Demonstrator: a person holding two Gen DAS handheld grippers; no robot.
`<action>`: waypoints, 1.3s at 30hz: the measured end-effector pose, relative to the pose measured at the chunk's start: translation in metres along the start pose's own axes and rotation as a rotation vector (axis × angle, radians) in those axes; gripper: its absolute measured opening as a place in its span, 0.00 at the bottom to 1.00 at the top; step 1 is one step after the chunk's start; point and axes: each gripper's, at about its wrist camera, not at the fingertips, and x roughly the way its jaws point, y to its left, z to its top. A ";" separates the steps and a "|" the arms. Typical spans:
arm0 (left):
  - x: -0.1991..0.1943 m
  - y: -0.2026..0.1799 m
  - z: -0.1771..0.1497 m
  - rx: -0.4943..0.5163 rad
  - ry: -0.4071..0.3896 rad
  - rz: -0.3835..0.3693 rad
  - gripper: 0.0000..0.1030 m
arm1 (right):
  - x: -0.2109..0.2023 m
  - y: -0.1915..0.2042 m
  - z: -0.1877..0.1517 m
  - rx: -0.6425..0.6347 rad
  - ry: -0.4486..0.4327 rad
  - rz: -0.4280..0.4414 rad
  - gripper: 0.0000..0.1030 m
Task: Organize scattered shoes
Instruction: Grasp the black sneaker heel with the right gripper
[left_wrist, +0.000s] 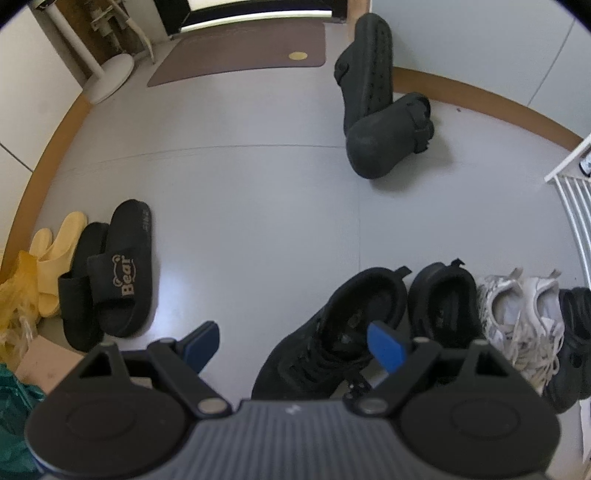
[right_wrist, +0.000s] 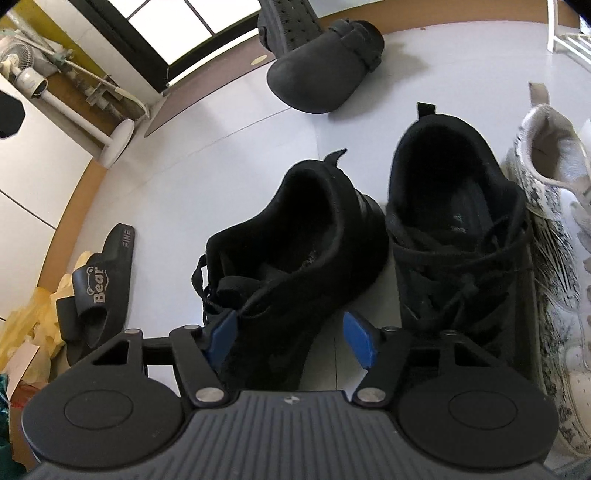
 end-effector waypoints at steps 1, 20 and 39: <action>0.000 -0.002 0.001 0.003 -0.002 -0.001 0.87 | 0.001 0.001 0.000 -0.002 -0.001 0.008 0.53; -0.002 -0.018 0.000 0.022 -0.001 -0.036 0.87 | 0.018 0.006 -0.010 0.046 0.010 0.008 0.43; -0.008 -0.037 0.001 0.047 -0.010 -0.062 0.87 | -0.014 0.024 -0.013 -0.192 -0.025 -0.290 0.18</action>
